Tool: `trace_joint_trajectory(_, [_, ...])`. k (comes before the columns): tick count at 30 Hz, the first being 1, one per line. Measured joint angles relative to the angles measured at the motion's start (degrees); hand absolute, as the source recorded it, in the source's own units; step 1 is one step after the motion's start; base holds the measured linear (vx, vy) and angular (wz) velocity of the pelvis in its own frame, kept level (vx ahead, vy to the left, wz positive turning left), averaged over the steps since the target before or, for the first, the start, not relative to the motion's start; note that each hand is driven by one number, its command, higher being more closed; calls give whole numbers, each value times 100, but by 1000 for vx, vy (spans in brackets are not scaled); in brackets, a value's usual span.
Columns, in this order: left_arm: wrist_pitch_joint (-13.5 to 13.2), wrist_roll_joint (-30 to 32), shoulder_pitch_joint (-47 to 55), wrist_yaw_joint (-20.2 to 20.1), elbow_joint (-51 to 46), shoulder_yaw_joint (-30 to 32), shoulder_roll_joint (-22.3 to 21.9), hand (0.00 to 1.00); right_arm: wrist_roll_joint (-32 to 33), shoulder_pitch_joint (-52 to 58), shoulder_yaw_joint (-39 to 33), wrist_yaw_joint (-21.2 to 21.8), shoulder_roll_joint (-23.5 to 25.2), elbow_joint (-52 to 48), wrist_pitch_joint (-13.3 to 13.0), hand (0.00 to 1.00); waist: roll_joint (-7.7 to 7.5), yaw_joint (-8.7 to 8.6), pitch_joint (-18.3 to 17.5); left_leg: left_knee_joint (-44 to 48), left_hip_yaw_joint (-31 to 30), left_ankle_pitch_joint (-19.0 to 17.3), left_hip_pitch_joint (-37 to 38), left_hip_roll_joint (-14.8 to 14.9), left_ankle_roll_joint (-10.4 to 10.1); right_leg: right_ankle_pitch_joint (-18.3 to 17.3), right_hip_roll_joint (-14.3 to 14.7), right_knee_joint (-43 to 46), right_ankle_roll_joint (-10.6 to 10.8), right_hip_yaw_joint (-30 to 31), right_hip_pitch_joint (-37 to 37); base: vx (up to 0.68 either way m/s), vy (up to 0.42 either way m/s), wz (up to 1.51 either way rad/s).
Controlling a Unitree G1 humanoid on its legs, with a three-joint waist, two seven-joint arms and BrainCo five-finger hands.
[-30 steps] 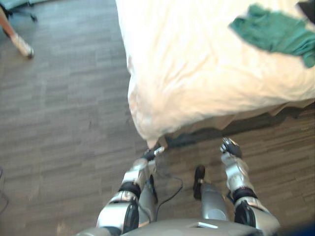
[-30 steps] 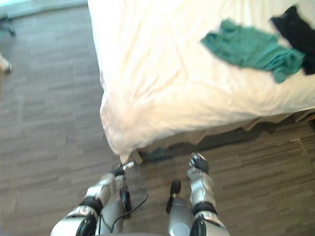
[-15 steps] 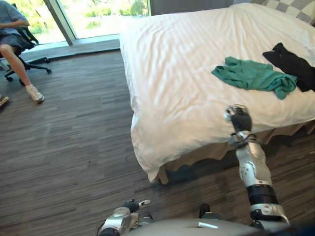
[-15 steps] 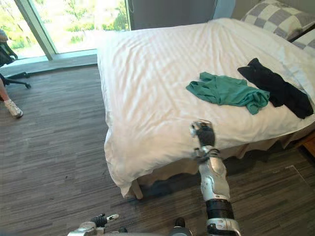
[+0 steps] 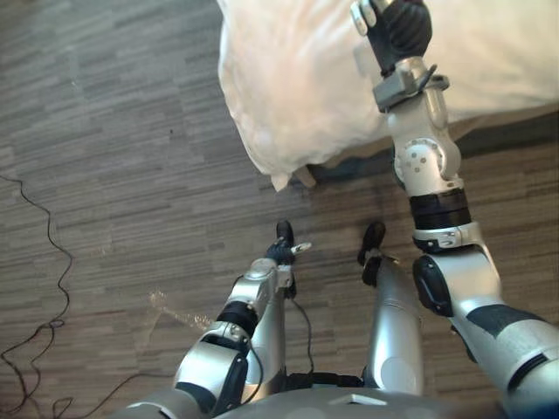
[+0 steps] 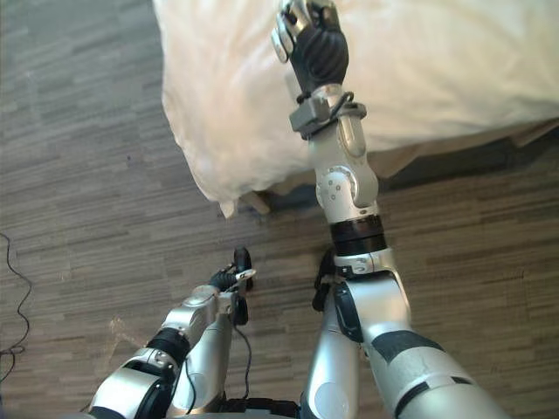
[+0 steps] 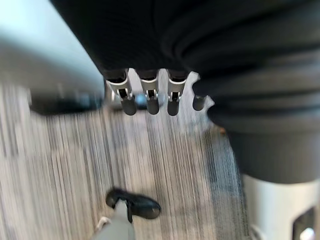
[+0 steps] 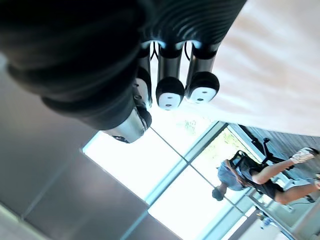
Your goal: Tidy the bed and pick cloth on bed and put in laundry
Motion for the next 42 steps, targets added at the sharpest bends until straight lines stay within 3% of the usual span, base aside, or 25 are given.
trace_joint_trajectory(6, [81, -55, -425, 286, -36, 498, -350, 0, 349, -233, -451, -749, 43, -97, -560, 100, 43, 0, 19, 474, 14, -144, -876, 172, -17, -111, 83, 194, -177, -1, -785, -27, -47, -3])
trace_joint_trajectory(10, [134, -209, -675, 440, -35, 789, -440, 0, 430, -387, -603, -829, -60, -263, -914, 100, 95, -6, 52, 587, 27, -152, -1219, 314, -13, -52, 243, 46, -215, -5, -1030, -27, -25, -10])
trace_joint_trajectory(14, [224, -209, -760, 464, -252, 828, -420, 0, 563, -235, -833, -937, -292, -368, -1043, 100, 95, 6, 52, 801, 37, -274, -1330, 405, -23, -23, 330, -14, -208, 9, -1030, 16, -13, -9])
trace_joint_trajectory(19, [372, -210, -942, 462, -421, 843, -222, 0, 656, 467, -1417, -512, -736, -413, -1212, 100, 62, -24, 55, 1146, 163, -538, -1371, 525, 27, 142, 445, -171, -199, 111, -919, 50, 27, -20])
trace_joint_trajectory(21, [412, -207, -948, 438, -485, 971, -100, 0, 673, 1176, -1794, -277, -848, 189, -1163, 100, 36, -96, 61, 1270, 197, -685, -1134, 535, 57, 155, 448, -217, -198, 136, -635, 82, 42, -16])
trace_joint_trajectory(24, [504, -182, -861, 376, -504, 1004, 84, 0, 917, 2476, -2095, 106, -613, 727, -1038, 100, -1, -90, 42, 1375, 316, -895, -663, 618, 56, 140, 537, -307, -175, 224, -144, 87, 28, -23])
trace_joint_trajectory(28, [503, -132, -619, 186, -501, 989, 265, 0, 988, 3629, -2203, 707, -302, 732, -1009, 100, -50, -160, -12, 1384, 516, -1110, 64, 683, 48, 79, 609, -395, -105, 367, 510, 45, 17, -30])
trace_joint_trajectory(29, [492, -108, -448, 141, -495, 980, 318, 0, 905, 3963, -2244, 853, -190, 766, -1003, 0, -137, -154, -202, 1374, 591, -1158, 230, 707, 49, 53, 631, -412, -81, 425, 629, 30, 3, -29])
trace_joint_trajectory(32, [446, 313, 16, -71, -361, 925, 402, 0, 154, 4699, -2401, 994, 121, 1046, -1087, 0, -364, -181, -561, 1239, 670, -1252, 813, 703, 44, -75, 644, -461, -41, 462, 1142, 68, -5, -13])
trace_joint_trajectory(34, [333, 647, 571, -248, -194, 770, 431, 0, -820, 5425, -2468, 1089, 317, 1427, -1113, 0, -498, -161, -1184, 921, 813, -1290, 1252, 702, -11, -137, 669, -720, 15, 452, 1541, 116, -2, -3])
trace_joint_trajectory(38, [227, 760, 1393, -441, 118, 742, 430, 0, -1909, 6263, -2482, 1212, 494, 2025, -1112, 0, -523, -141, -1861, 239, 1130, -1135, 2032, 673, -59, -57, 689, -1306, 136, 377, 2267, 177, 18, 2])
trace_joint_trajectory(42, [-208, 977, 2113, -558, 419, 807, 442, 0, -2648, 6719, -2474, 1192, 615, 2922, -1125, 0, -494, -163, -2350, -577, 1224, -824, 2847, 401, -63, 45, 609, -1722, 223, 321, 2883, 200, 60, 4])
